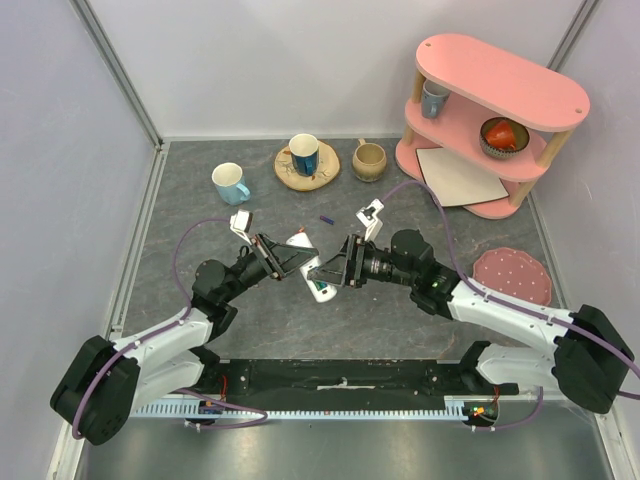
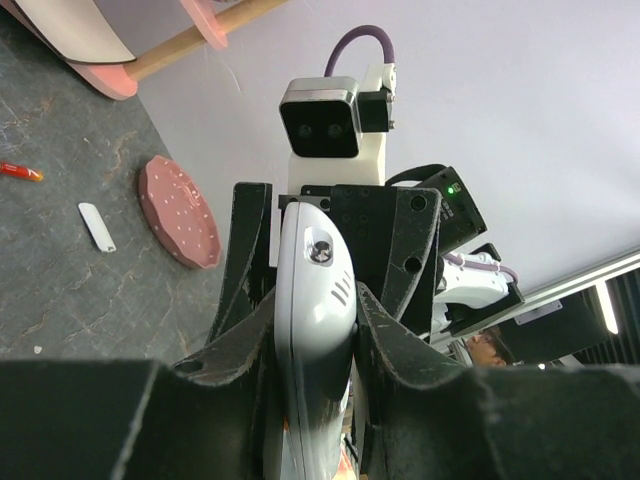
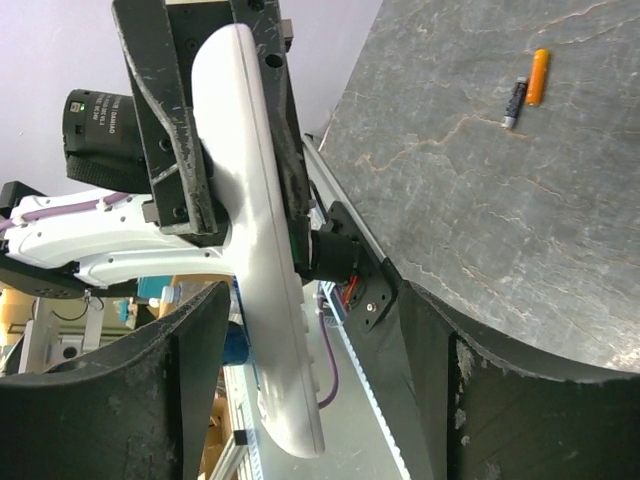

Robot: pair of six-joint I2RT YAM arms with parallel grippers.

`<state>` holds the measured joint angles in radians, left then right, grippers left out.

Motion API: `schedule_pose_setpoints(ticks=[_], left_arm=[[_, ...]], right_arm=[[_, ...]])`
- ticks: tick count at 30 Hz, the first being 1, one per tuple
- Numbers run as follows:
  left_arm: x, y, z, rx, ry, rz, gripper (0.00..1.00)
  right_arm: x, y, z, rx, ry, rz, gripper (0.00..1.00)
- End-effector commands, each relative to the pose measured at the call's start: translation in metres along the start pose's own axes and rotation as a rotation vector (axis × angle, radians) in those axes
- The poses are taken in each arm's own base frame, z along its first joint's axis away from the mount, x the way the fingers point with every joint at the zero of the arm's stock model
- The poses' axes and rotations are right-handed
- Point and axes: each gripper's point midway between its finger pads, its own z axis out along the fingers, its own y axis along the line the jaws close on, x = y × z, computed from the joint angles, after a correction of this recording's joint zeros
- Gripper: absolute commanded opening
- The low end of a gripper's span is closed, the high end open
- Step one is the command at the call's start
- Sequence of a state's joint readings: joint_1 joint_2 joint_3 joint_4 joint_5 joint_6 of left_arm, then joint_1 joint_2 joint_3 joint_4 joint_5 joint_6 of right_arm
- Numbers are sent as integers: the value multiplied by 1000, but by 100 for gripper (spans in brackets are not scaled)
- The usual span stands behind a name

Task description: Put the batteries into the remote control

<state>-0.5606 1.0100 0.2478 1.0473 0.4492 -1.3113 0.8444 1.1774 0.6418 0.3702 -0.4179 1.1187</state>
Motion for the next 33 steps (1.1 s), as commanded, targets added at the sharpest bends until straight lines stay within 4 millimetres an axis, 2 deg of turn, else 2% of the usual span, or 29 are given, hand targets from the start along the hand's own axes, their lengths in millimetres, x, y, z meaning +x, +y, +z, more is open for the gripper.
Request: schedule_pose_setpoints(ticks=[1, 2, 3, 6, 7, 8, 9, 10, 11, 12, 13, 15, 17, 20, 23, 28, 33], left_arm=[[-3, -13, 0, 51, -6, 27, 2], [-2, -12, 0, 48, -5, 30, 2], [-2, -11, 0, 44, -6, 31, 2], [-1, -4, -1, 22, -5, 36, 2], [0, -1, -2, 12, -2, 37, 2], [0, 0, -2, 8, -3, 38, 2], [2, 3, -3, -1, 2, 35, 2], [3, 6, -4, -10, 6, 33, 2], [5, 7, -6, -11, 8, 33, 2], [7, 12, -9, -22, 8, 21, 2], [8, 14, -10, -28, 8, 16, 2], [11, 15, -14, -32, 15, 11, 2], [17, 24, -16, -76, 43, 10, 2], [19, 24, -20, -81, 52, 43, 2], [20, 25, -23, -88, 56, 68, 2], [20, 32, -32, -106, 24, 78, 2], [25, 39, -39, -131, 31, 68, 2]], right_arm=[[-28, 22, -12, -21, -73, -51, 77], [-30, 20, -16, 6, -74, -54, 79], [-39, 32, -22, -8, -98, -103, 79], [-62, 39, -42, 62, -162, -210, 83], [-60, 22, -51, 159, -143, -216, 83], [-72, 22, -60, 215, -183, -257, 83], [-89, 8, -74, 335, -273, -295, 83], [-98, -10, -87, 451, -313, -357, 83], [-92, -42, -103, 597, -309, -346, 83], [-107, -67, -128, 771, -410, -349, 82], [-99, -91, -146, 899, -402, -317, 82], [-93, -122, -163, 1043, -394, -297, 81], [-85, -149, -179, 1154, -385, -248, 78], [-74, -178, -189, 1239, -358, -192, 68], [-66, -198, -196, 1301, -319, -163, 67], [-63, -227, -211, 1383, -269, -118, 80], [-59, -248, -220, 1414, -220, -68, 79]])
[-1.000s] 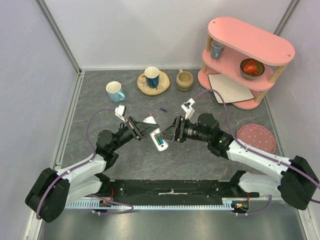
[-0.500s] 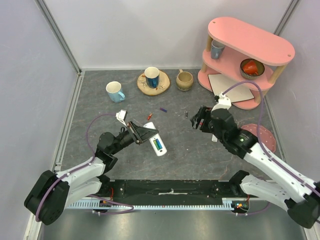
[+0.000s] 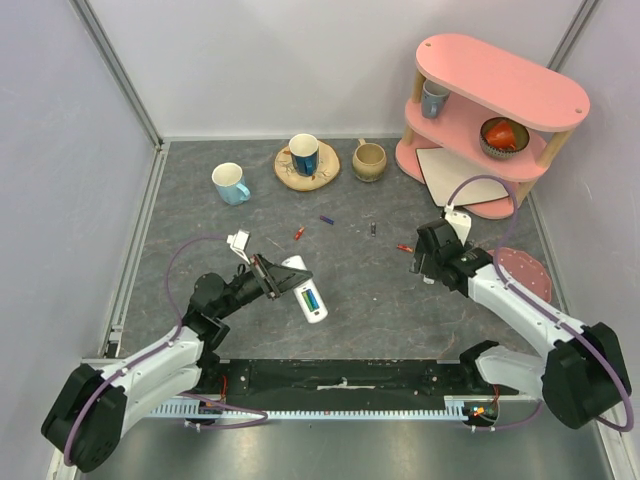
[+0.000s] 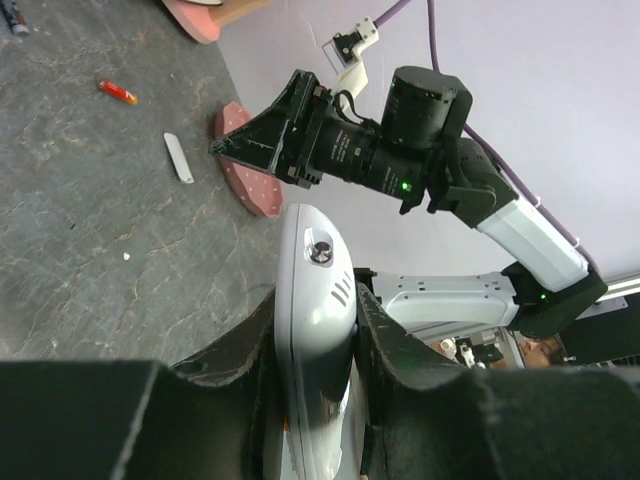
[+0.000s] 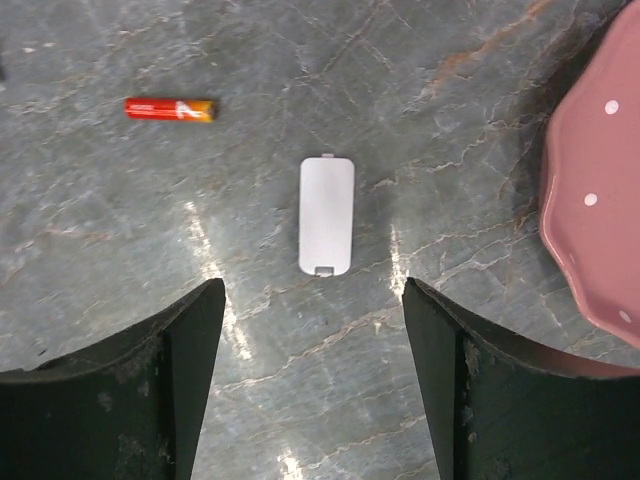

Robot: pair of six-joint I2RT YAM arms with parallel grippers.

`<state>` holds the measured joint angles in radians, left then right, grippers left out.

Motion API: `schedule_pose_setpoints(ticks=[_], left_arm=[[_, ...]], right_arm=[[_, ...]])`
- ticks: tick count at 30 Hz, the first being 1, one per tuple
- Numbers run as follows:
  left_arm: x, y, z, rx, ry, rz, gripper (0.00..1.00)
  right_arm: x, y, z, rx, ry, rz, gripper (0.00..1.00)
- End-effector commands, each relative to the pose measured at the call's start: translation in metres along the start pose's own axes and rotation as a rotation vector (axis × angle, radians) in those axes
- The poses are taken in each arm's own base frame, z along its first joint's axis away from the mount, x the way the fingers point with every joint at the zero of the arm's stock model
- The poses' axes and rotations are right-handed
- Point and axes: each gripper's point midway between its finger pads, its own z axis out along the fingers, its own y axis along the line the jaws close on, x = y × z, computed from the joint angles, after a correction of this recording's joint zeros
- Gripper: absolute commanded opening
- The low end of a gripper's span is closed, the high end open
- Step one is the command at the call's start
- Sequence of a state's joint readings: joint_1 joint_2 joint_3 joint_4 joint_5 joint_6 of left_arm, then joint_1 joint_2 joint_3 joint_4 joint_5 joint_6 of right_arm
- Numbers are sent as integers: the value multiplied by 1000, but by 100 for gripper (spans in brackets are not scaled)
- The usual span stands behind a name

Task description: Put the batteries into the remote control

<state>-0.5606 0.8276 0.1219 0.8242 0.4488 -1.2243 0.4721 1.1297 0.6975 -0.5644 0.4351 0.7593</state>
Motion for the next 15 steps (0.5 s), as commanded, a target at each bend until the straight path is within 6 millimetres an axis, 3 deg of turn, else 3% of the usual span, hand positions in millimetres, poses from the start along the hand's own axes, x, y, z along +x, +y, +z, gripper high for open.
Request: schedule_pose_setpoints(ticks=[1, 7, 15], left_arm=[[-2, 0, -3, 7, -16, 51, 2], [0, -5, -4, 22, -2, 54, 2], [0, -4, -2, 18, 3, 52, 2]], right_arm=[[3, -10, 17, 25, 33, -9, 77], [11, -9, 40, -16, 105, 3, 68], [13, -4, 54, -42, 142, -24, 65]])
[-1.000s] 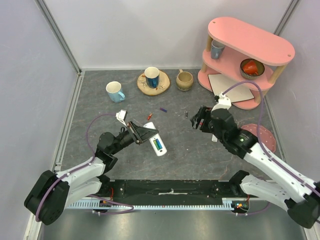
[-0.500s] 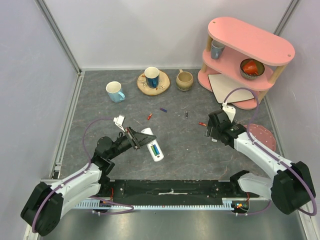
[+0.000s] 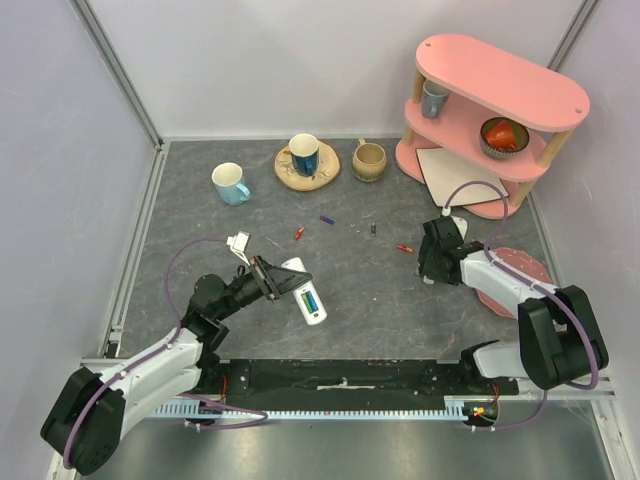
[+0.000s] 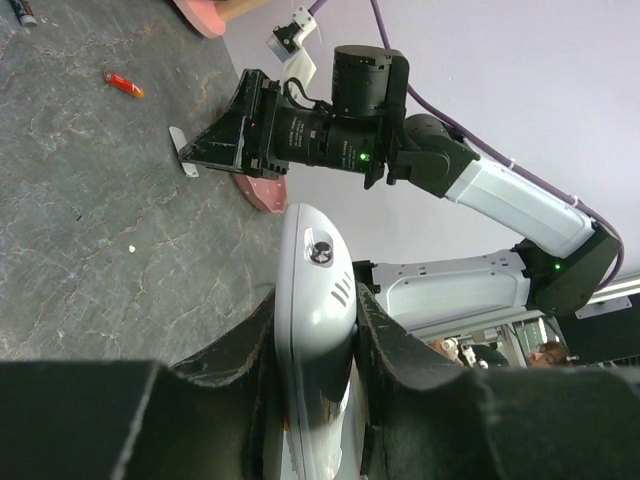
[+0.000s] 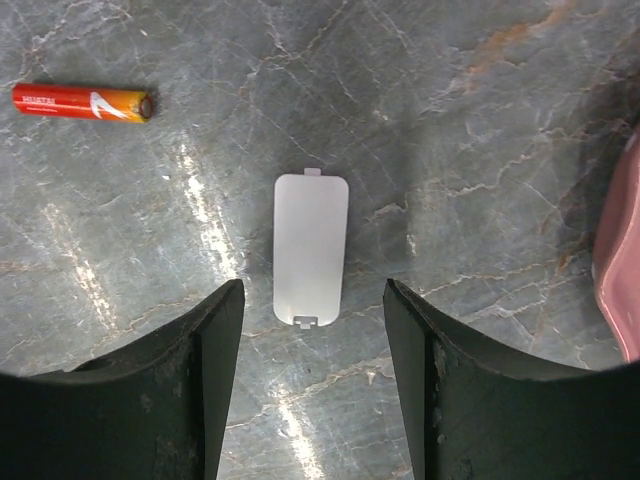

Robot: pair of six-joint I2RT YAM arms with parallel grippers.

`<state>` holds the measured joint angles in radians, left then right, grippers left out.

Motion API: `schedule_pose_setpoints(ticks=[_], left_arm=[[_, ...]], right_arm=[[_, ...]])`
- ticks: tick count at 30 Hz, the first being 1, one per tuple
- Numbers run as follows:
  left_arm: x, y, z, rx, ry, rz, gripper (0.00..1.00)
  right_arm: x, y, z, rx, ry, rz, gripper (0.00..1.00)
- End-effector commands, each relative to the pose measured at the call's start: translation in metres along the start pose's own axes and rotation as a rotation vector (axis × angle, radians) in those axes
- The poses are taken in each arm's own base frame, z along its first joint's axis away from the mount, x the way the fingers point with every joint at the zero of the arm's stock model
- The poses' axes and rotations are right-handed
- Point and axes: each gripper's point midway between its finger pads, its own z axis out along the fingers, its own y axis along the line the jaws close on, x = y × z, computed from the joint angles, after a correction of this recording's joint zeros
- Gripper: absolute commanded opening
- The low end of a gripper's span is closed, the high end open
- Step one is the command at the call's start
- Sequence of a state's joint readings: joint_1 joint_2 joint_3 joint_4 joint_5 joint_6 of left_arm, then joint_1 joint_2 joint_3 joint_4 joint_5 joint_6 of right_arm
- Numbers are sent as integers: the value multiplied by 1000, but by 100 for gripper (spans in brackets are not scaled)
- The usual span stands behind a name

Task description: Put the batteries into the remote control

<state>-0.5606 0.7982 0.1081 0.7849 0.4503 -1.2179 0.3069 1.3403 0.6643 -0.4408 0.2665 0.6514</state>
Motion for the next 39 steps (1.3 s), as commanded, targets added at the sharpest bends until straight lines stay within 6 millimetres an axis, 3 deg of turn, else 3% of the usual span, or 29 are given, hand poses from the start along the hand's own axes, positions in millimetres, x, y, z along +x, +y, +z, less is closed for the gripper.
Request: schedule_pose_setpoints(ticks=[1, 18, 26, 34, 39], left_arm=[[-5, -10, 2, 38, -6, 57, 2], [-3, -2, 9, 17, 17, 34, 2], [-4, -3, 9, 18, 15, 35, 2], [-4, -3, 11, 16, 17, 32, 2], [-4, -4, 11, 18, 21, 28, 2]], right_arm=[[-15, 14, 2, -62, -38, -17, 65], [19, 8, 19, -53, 62, -27, 55], [21, 11, 18, -72, 72, -13, 51], [25, 13, 9, -97, 86, -2, 56], [32, 13, 8, -105, 114, -11, 52]])
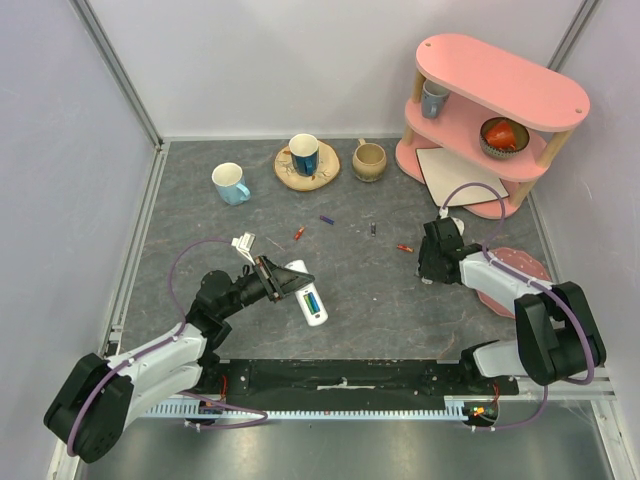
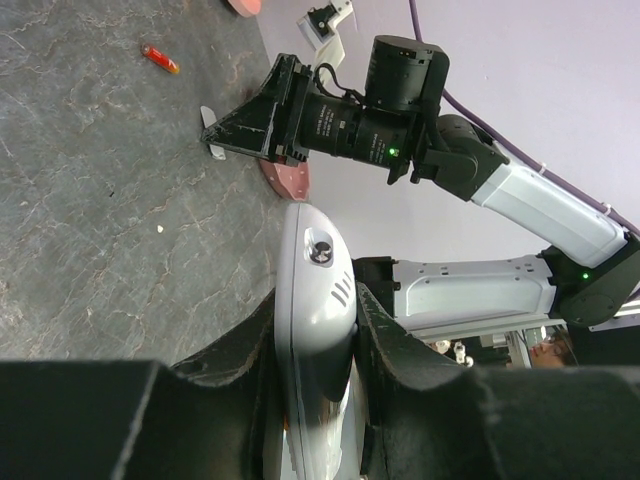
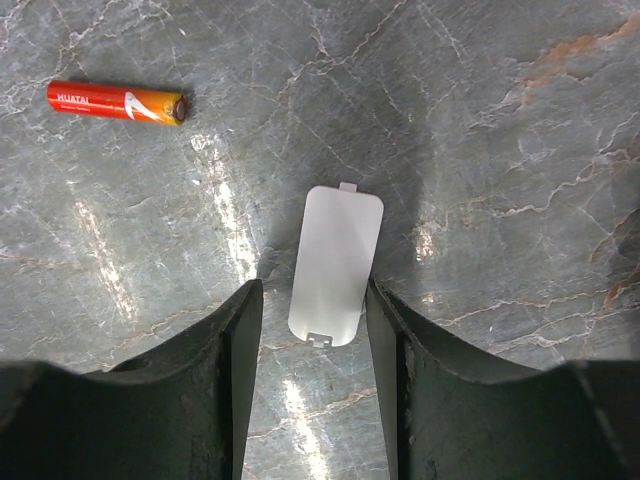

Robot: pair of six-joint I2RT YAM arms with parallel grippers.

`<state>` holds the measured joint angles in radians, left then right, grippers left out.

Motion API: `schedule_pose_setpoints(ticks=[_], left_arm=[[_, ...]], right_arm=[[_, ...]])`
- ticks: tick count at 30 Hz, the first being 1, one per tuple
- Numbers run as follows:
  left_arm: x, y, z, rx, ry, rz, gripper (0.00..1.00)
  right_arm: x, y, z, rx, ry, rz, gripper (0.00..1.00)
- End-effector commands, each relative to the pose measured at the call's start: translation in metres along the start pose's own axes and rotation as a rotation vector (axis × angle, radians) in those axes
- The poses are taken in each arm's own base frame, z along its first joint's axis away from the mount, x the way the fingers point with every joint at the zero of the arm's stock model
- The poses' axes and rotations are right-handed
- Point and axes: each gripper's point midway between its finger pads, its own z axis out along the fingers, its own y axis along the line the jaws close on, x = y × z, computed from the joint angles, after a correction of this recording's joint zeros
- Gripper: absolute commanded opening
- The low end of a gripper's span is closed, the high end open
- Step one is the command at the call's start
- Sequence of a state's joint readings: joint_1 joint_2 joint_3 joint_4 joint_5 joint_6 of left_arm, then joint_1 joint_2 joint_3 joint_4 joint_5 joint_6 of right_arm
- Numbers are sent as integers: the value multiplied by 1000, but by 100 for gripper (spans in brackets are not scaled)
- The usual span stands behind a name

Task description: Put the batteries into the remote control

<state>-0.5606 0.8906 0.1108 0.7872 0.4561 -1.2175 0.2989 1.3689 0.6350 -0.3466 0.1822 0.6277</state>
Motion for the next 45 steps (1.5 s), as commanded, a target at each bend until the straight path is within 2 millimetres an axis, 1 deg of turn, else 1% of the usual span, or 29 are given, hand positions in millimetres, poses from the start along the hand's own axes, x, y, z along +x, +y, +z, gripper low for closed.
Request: schedule_pose_setpoints(ticks=[1, 3, 5, 8, 10, 15, 19, 24, 27, 32, 34, 36, 39, 41, 44, 45], left_arm=[[-9, -26, 4, 88, -10, 66, 2], [-9, -26, 3, 90, -11, 66, 2], [-8, -26, 3, 89, -9, 63, 2], [-8, -25, 3, 87, -8, 63, 2], [-8, -25, 3, 86, -9, 62, 2], [-8, -26, 4, 90, -7, 56, 2], [-8, -27, 3, 95, -7, 57, 2], [-8, -27, 2, 96, -9, 59, 2], [-8, -28, 2, 96, -8, 58, 2], [-7, -26, 2, 93, -6, 56, 2], [-8, -26, 2, 91, -7, 57, 2], [-7, -26, 3, 89, -5, 55, 2], [-8, -26, 4, 87, -3, 54, 2], [-7, -26, 4, 86, -1, 55, 2], [-8, -26, 5, 83, 2, 53, 2], [-8, -25, 5, 82, 4, 52, 2]], right_arm=[[30, -2, -1, -18, 109, 5, 52], [35, -3, -2, -20, 121, 1, 52], [38, -5, -2, -12, 129, 1, 55], [42, -8, -3, -4, 140, -3, 57], [45, -9, -2, -1, 147, 0, 56], [48, -12, 0, 19, 157, 10, 51], [51, -13, 1, 24, 167, 16, 45], [50, -10, 1, 8, 169, 6, 40], [50, -6, 0, -21, 173, -11, 39], [47, 15, -4, -131, 156, -65, 39], [52, 29, -9, -188, 176, -120, 38], [63, 40, -10, -218, 219, -177, 38], [76, 50, -12, -227, 260, -255, 38], [78, 49, -9, -205, 271, -268, 40], [77, 43, -6, -155, 268, -264, 47], [79, 42, -7, -149, 275, -260, 51]])
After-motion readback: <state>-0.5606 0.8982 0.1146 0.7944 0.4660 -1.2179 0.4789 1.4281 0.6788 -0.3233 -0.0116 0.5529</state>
